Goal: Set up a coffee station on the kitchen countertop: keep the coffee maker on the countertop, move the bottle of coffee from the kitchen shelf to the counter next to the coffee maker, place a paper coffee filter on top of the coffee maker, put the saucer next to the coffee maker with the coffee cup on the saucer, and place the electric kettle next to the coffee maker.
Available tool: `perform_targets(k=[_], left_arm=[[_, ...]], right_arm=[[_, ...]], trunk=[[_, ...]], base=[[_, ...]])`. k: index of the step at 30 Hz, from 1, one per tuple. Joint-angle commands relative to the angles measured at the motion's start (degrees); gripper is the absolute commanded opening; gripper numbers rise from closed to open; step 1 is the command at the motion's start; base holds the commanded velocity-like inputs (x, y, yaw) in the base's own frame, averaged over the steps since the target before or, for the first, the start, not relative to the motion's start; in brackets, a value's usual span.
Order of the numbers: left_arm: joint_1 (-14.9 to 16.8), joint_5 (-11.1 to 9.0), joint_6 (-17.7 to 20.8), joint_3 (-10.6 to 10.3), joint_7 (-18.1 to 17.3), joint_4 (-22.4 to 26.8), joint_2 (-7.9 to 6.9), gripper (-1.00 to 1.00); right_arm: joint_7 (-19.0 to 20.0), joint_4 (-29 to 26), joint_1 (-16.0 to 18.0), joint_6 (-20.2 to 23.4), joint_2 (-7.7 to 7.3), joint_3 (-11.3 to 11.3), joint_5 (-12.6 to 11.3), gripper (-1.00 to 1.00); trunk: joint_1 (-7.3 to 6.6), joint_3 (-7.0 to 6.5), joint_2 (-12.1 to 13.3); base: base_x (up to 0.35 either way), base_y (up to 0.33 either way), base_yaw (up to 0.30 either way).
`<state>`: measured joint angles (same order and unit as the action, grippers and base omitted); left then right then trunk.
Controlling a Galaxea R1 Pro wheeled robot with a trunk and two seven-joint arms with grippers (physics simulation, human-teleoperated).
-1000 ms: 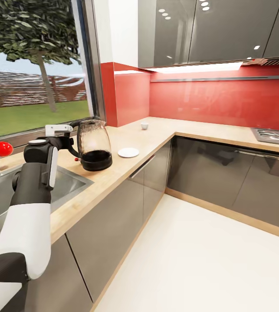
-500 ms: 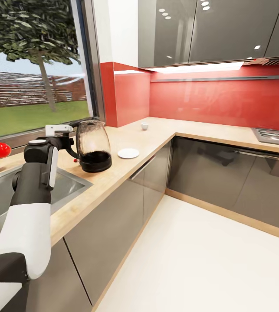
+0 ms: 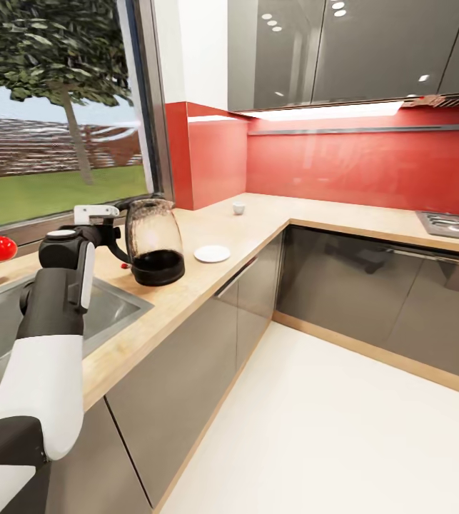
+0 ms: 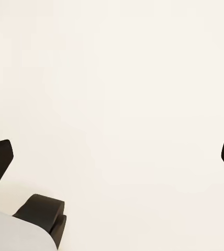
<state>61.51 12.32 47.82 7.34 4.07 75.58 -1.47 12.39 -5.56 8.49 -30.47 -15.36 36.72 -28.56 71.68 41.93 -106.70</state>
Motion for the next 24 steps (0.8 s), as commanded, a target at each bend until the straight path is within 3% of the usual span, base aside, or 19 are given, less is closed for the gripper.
perform_targets(k=[1, 24], left_arm=[[0.0, -0.1, 0.3, 0.0, 0.2, 0.1, -0.02, 1.0], [0.0, -0.1, 0.3, 0.0, 0.2, 0.2, -0.03, 1.0]], right_arm=[[0.4, 0.0, 0.0, -0.1, -0.02, 0.2, -0.6, 1.0], [0.4, 0.0, 0.0, -0.1, -0.02, 0.2, -0.6, 1.0]], trunk=[[0.0, 0.06, 0.0], [0.0, 0.06, 0.0]], base=[[0.018, 0.01, 0.0], [0.032, 0.001, 0.0]])
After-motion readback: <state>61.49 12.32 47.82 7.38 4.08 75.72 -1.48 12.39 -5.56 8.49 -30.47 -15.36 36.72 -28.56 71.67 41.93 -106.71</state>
